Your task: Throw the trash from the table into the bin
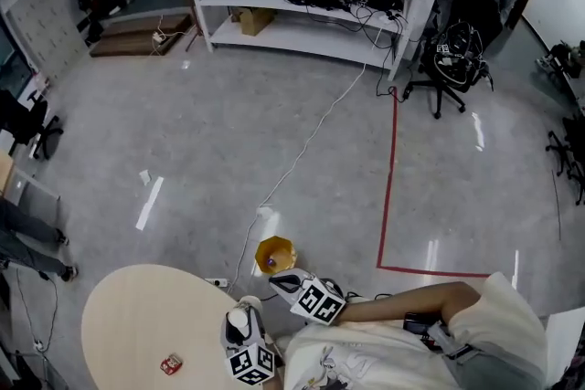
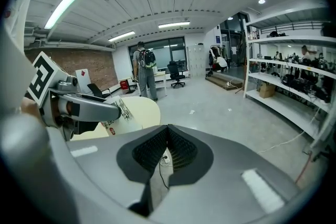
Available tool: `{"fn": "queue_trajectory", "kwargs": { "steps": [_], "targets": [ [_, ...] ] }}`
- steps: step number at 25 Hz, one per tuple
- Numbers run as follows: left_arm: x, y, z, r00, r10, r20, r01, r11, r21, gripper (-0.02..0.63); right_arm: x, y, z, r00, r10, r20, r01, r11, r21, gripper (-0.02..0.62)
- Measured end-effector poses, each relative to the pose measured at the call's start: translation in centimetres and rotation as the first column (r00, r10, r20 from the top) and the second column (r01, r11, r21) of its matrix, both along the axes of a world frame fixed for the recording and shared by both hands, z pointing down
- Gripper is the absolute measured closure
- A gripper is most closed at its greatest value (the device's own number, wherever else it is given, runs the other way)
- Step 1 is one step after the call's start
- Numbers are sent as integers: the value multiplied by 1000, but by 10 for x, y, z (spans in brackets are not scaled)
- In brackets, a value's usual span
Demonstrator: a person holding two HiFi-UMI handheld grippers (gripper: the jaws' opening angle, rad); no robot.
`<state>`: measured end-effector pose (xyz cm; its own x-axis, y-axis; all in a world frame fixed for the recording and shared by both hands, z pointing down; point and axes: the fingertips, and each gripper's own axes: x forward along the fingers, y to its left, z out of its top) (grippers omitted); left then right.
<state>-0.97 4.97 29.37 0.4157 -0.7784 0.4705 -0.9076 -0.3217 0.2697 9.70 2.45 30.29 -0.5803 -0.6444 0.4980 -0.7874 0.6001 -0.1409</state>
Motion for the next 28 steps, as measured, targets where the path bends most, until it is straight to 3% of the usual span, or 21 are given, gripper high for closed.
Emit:
{"fn": "queue_trajectory", "kwargs": {
  "steps": [11,21,28],
  "targets": [
    [69,-33,37,992,120,26,-117,989,-85,327,75,-31,38,995,99,-32,-100,994,-51,591],
    [76,-65,72,995,86,51,-77,984,-162,327,89,-61,103,992,119,-42,-124,980,-156,591],
    [87,-99,124,998,51,40,-42,978,-204,327,110,-89,164,986,157,-59,-166,958,-234,591]
  ]
}}
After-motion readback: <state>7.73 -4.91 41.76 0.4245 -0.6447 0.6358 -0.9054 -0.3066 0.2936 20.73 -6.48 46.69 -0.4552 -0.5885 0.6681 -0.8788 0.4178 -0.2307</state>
